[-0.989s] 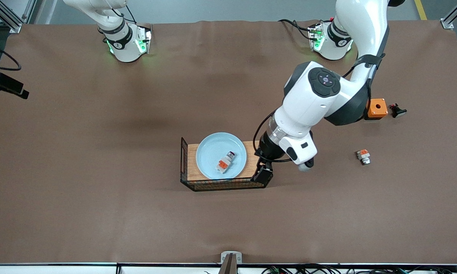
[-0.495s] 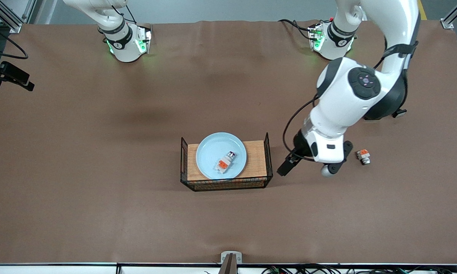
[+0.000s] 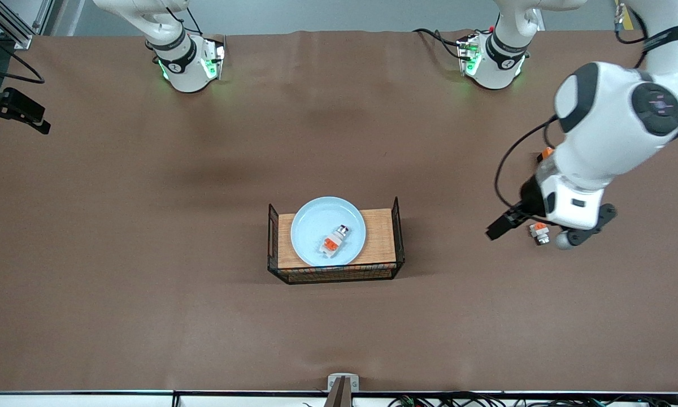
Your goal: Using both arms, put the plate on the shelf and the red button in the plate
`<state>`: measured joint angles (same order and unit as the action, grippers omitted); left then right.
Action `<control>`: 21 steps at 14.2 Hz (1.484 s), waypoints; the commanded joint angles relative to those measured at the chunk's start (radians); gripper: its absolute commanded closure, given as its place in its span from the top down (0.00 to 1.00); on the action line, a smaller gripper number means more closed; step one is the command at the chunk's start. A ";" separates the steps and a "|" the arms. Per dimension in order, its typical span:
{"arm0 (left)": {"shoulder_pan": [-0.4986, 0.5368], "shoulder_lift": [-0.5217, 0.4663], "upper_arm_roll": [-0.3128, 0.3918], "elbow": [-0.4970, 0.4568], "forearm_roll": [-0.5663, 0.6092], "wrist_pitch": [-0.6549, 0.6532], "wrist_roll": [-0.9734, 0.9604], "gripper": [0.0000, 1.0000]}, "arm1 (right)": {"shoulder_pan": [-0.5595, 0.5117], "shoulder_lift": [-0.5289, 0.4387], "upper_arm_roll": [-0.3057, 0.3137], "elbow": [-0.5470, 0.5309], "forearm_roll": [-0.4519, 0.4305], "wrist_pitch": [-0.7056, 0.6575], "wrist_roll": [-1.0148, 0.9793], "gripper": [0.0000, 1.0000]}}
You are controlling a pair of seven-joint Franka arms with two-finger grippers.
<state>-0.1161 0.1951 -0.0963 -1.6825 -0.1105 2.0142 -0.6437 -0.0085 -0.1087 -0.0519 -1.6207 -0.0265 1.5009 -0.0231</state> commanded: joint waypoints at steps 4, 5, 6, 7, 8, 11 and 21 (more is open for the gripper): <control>0.162 -0.124 -0.006 -0.020 -0.011 -0.204 0.393 1.00 | 0.007 -0.034 0.000 -0.025 -0.003 0.004 0.008 1.00; 0.189 -0.146 -0.006 -0.022 -0.009 -0.231 0.456 1.00 | 0.007 -0.034 -0.002 -0.025 -0.003 0.002 0.008 1.00; 0.217 -0.166 -0.006 -0.023 -0.009 -0.253 0.505 1.00 | 0.007 -0.036 -0.002 -0.025 -0.003 -0.001 0.009 1.00; 0.234 -0.184 -0.006 -0.026 -0.009 -0.265 0.538 1.00 | 0.007 -0.042 -0.002 -0.027 -0.003 -0.005 0.021 1.00; 0.242 -0.200 -0.006 -0.028 -0.009 -0.267 0.550 1.00 | 0.007 -0.043 -0.002 -0.028 -0.003 -0.007 0.037 1.00; 0.240 -0.203 -0.006 -0.019 0.003 -0.265 0.552 1.00 | 0.007 -0.042 -0.002 -0.027 -0.003 -0.001 0.037 1.00; 0.159 -0.138 0.061 0.099 0.003 -0.233 0.584 1.00 | 0.007 -0.040 -0.002 -0.027 -0.004 0.005 0.032 1.00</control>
<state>0.1057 0.0306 -0.0899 -1.6140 -0.1111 1.7697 -0.0763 -0.0066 -0.1228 -0.0516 -1.6209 -0.0262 1.4950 -0.0034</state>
